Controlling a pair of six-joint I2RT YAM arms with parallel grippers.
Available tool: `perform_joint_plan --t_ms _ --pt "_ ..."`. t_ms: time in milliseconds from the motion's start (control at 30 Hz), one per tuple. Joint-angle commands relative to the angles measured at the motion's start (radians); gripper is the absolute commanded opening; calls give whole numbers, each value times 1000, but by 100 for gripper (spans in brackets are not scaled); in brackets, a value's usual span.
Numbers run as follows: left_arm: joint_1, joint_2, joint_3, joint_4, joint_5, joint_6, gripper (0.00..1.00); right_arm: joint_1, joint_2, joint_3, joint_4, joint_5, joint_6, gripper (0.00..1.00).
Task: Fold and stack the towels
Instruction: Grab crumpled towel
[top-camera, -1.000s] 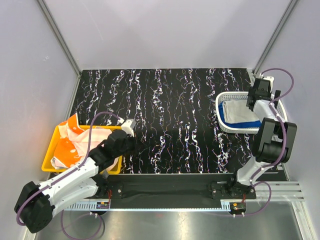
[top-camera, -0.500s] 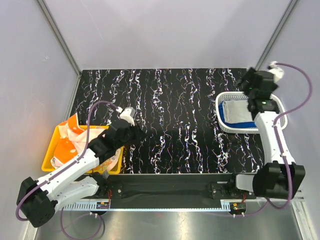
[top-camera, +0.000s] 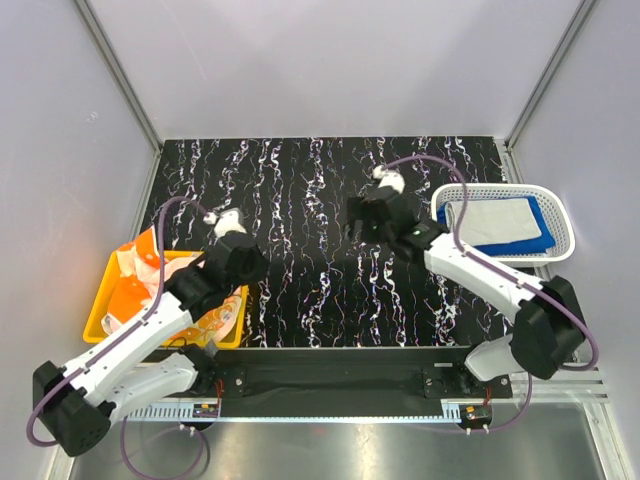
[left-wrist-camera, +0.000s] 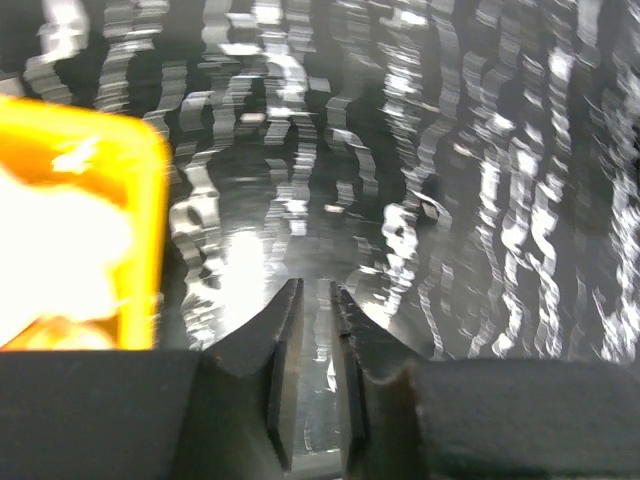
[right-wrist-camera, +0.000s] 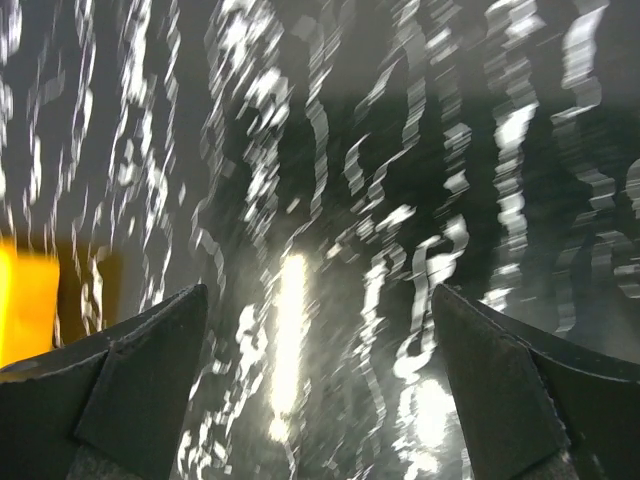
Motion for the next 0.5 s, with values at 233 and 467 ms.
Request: perform_joint_plan --t_ms 233,467 --pt "198 -64 -50 -330 -312 -377 41 99 90 5 67 -57 1 100" --pt "317 15 -125 -231 -239 -394 41 98 74 -11 90 -70 -50 100"
